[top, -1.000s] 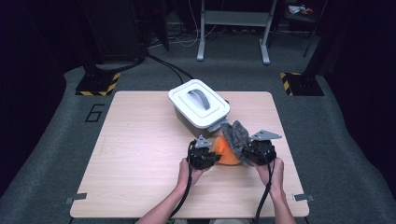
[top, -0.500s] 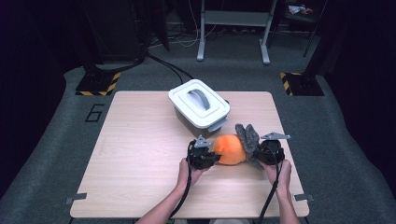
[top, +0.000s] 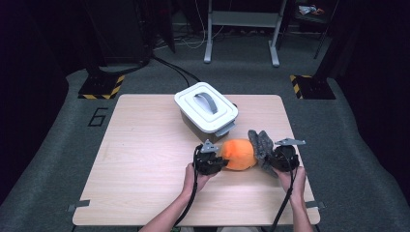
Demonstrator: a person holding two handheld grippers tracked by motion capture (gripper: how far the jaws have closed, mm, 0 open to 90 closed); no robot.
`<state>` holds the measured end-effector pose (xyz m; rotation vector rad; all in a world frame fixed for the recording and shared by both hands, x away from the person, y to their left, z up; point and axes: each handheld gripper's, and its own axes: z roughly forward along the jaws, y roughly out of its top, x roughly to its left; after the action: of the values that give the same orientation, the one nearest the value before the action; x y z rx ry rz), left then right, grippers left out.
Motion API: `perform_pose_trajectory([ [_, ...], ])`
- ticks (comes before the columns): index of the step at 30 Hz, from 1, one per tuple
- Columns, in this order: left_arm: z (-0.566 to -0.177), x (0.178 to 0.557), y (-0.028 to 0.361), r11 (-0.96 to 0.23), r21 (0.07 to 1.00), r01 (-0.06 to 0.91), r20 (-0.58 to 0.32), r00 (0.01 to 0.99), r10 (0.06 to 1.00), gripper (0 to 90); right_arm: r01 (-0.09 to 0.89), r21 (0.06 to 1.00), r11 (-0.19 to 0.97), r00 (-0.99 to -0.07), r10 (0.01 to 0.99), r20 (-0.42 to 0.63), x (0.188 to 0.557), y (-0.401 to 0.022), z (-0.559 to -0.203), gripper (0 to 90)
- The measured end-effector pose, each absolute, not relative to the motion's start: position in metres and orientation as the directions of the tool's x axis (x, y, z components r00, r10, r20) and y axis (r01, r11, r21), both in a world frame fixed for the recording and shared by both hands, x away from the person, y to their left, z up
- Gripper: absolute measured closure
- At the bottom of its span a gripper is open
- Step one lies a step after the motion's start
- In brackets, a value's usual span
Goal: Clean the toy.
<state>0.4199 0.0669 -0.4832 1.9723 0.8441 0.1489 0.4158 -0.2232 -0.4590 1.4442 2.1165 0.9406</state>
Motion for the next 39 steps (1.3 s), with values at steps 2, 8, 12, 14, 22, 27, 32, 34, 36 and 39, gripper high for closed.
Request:
perform_pose_trajectory([
  [2,-0.482,0.42,0.066,-0.319,0.811,0.49,-0.218,0.76,0.613,77.5,0.62,0.743,0.252,-0.405,0.914,0.028,0.411,-0.22,-0.447,71.9],
  [8,-0.48,0.42,0.064,-0.326,0.81,0.487,-0.214,0.763,0.61,77.4,0.527,0.787,0.32,-0.489,0.872,-0.027,0.396,-0.187,-0.418,71.8],
  [12,-0.48,0.419,0.063,-0.326,0.811,0.485,-0.212,0.764,0.609,77.3,0.503,0.787,0.357,-0.526,0.849,-0.049,0.392,-0.169,-0.414,71.8],
  [14,-0.48,0.42,0.063,-0.335,0.811,0.479,-0.204,0.769,0.606,77.2,0.478,0.789,0.385,-0.552,0.831,-0.072,0.391,-0.157,-0.413,71.7],
  [22,-0.481,0.421,0.063,-0.327,0.813,0.482,-0.214,0.77,0.601,77.1,0.48,0.777,0.408,-0.535,0.838,-0.109,0.393,-0.151,-0.417,72.0],
  [27,-0.482,0.42,0.064,-0.318,0.813,0.488,-0.222,0.764,0.605,77.2,0.506,0.771,0.388,-0.512,0.854,-0.094,0.397,-0.163,-0.422,72.0],
  [32,-0.483,0.421,0.065,-0.318,0.81,0.494,-0.227,0.762,0.606,77.2,0.555,0.764,0.329,-0.466,0.884,-0.042,0.405,-0.186,-0.435,72.0],
  [34,-0.483,0.421,0.065,-0.316,0.81,0.494,-0.228,0.761,0.607,77.1,0.569,0.759,0.316,-0.455,0.89,-0.03,0.407,-0.191,-0.44,72.0],
  [36,-0.483,0.421,0.065,-0.321,0.81,0.49,-0.223,0.764,0.605,77.1,0.576,0.756,0.311,-0.447,0.894,-0.027,0.408,-0.194,-0.442,72.0],
  [39,-0.483,0.421,0.065,-0.327,0.812,0.484,-0.214,0.767,0.605,77.1,0.6,0.746,0.291,-0.43,0.903,-0.006,0.41,-0.199,-0.448,72.0],
])
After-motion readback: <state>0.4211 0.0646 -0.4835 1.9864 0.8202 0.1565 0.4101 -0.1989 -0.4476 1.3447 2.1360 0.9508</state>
